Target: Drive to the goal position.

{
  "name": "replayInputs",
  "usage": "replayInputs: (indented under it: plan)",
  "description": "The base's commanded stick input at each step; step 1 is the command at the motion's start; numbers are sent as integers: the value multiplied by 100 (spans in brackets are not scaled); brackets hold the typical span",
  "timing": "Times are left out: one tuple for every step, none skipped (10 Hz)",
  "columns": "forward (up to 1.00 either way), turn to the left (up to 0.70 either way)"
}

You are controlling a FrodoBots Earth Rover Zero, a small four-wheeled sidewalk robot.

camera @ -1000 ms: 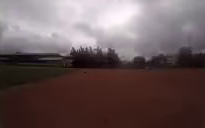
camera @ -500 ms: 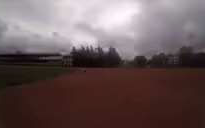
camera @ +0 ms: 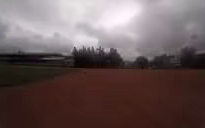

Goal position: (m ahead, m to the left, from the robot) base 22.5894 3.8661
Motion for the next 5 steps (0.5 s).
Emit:
replayInputs:
  plan:
    - [70, 0]
    - [70, 0]
    - [70, 0]
    - [70, 0]
    - [70, 0]
